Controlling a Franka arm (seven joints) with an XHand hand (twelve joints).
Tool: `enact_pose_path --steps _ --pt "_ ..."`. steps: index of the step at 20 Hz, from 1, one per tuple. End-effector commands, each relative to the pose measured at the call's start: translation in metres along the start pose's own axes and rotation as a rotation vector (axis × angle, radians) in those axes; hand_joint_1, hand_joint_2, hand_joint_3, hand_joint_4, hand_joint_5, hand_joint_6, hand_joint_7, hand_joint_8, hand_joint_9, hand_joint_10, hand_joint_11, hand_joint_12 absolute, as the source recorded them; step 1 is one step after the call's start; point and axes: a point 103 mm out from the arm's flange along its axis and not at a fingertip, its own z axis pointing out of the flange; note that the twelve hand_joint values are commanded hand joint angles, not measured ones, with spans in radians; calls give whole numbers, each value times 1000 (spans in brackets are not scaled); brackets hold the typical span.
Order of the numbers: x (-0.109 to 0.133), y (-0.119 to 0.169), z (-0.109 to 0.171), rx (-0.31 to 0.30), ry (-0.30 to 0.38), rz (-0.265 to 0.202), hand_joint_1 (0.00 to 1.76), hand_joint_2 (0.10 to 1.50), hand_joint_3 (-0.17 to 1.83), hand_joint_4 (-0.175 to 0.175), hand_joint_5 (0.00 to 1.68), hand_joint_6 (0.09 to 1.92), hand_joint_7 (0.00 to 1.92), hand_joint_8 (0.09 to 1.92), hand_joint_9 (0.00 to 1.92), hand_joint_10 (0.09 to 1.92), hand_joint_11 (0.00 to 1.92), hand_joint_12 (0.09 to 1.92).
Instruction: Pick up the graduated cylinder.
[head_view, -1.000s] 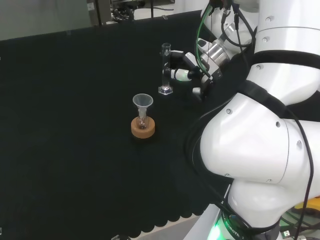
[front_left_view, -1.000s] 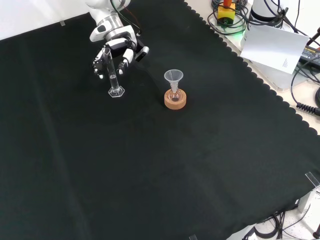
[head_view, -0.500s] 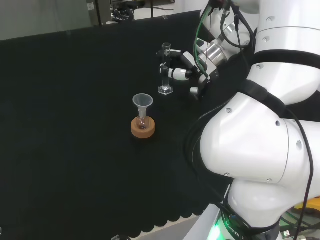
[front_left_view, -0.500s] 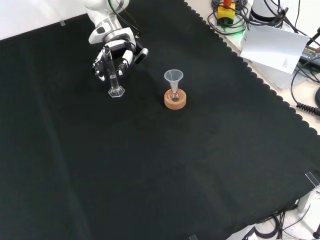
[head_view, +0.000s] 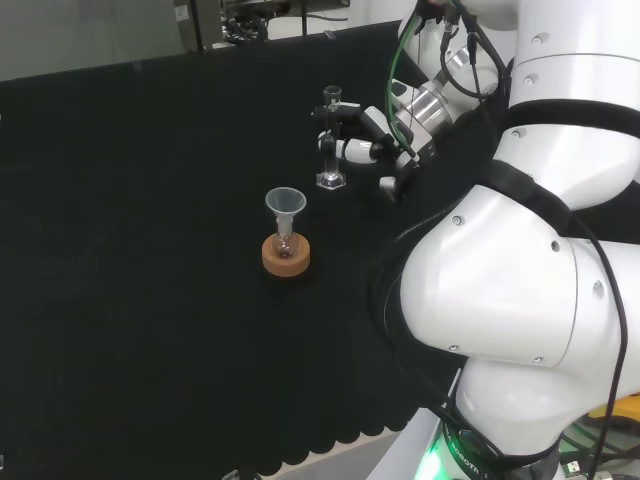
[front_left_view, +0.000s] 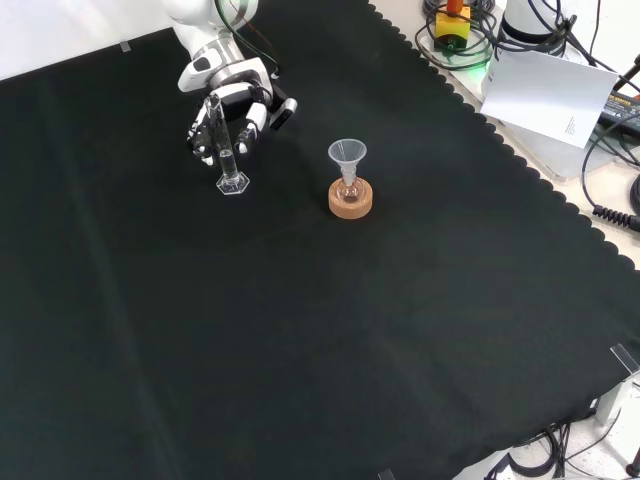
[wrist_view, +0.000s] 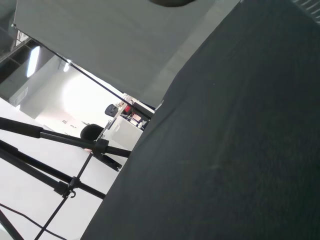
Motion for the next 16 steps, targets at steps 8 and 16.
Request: enact_pose_path --steps 8,16 --pt "-2 2 1 -3 8 -1 1046 1040 -175 -2 644 505 660 535 956 328 620 1167" --pt "-4 3 5 -2 5 2 1067 1063 -175 2 670 552 679 545 982 322 668 1135"
